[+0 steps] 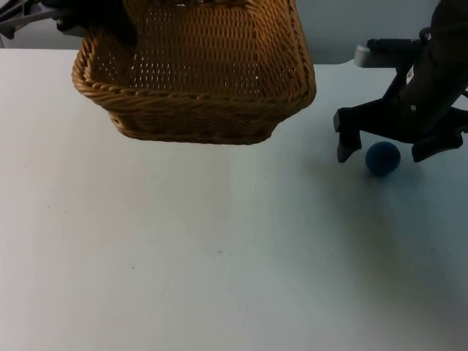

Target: Pick up the basket with the left hand and place the ball into the basket with the right hand.

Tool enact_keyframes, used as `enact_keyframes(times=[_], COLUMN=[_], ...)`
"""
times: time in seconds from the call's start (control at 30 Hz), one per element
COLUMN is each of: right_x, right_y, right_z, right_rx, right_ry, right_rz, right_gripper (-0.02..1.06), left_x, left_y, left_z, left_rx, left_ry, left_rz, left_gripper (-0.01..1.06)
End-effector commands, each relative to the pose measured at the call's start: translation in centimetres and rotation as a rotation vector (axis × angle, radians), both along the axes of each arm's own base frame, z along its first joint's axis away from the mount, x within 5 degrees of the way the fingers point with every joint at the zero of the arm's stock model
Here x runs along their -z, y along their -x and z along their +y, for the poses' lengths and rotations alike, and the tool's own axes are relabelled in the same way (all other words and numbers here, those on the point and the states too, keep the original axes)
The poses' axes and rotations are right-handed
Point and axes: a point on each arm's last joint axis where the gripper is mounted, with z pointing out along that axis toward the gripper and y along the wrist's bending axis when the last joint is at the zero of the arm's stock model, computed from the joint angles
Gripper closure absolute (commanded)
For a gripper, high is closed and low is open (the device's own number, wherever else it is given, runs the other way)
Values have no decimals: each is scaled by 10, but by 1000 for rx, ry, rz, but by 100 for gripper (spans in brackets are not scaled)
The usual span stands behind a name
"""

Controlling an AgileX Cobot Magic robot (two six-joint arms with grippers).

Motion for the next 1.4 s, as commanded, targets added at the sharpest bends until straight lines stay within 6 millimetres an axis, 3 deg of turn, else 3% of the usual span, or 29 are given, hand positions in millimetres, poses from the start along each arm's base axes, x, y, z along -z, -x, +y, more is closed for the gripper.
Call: enact_keyframes(times=[0.0,0.27,0.43,0.47,0.6,1.37], right_x=[-4,-4,-4,-4,-4,-5], right_y=[-2,-2,-3,-3,-3,-4], right_z=[2,2,1,1,1,-1], right_rx=[-4,-9,-17,-17,-7,-10], right_ry=[-8,-3,9,9,5,18], right_rz=[-21,-22,-25,-25,-25,-37], right_gripper=[0,4,29,29,46,58], left_x=[-9,-9,-9,-9,-9,-9], left_y=[2,2,2,2,2,2], left_z=[-1,-1,-1,-1,-1,-1], left_rx=[-16,-16,-16,-16,-16,-16], left_ry=[24,24,24,24,24,24], left_rz=[-28,-28,-28,-28,-28,-28], left_gripper=[105,105,105,105,105,105])
